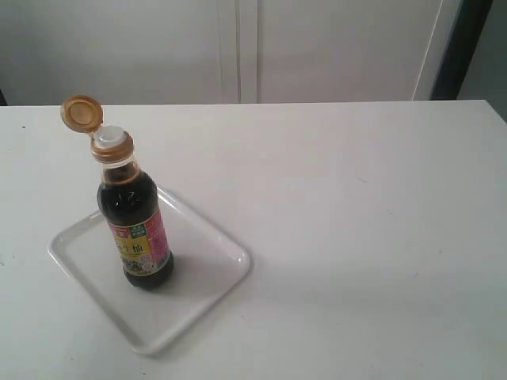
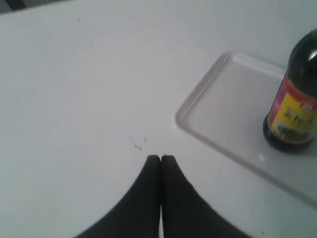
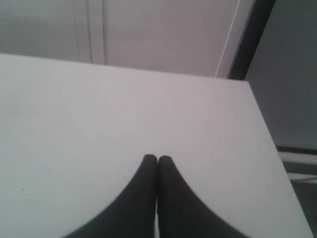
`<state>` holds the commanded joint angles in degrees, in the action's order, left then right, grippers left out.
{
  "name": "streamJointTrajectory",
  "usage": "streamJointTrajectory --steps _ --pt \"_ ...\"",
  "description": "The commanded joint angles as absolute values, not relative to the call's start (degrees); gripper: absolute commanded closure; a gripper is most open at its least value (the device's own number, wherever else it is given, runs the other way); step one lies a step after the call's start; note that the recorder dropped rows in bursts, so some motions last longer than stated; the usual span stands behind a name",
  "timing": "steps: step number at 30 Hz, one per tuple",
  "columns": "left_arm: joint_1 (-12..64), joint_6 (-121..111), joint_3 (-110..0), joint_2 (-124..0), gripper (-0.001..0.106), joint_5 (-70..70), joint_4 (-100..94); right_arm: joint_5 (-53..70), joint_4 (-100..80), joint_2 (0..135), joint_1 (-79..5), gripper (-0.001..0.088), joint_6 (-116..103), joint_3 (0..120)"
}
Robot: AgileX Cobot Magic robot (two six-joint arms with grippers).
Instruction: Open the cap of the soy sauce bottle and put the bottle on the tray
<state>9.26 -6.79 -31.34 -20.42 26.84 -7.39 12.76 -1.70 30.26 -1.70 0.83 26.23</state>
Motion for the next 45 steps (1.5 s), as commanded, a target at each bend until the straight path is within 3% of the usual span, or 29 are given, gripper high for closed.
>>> streamJointTrajectory --steps 10,18,26,45 --pt "9.3 -9.5 -27.3 -8.7 0.105 23.2 -7.3 10.1 -1.7 16.1 -1.7 0.0868 1.3 17.6" --pt "9.3 -11.0 -21.3 -1.6 0.105 20.3 -5.3 12.4 -1.7 9.7 -1.7 0.0868 1.3 17.2" --pt "9.3 -11.2 -18.1 0.0 0.105 18.2 -5.0 4.2 0.0 5.5 -1.7 0.0868 1.3 14.1" --pt "9.3 -11.8 -17.8 0.0 0.105 18.7 -5.1 6.0 0.9 5.5 -1.7 0.0868 -1.8 10.7"
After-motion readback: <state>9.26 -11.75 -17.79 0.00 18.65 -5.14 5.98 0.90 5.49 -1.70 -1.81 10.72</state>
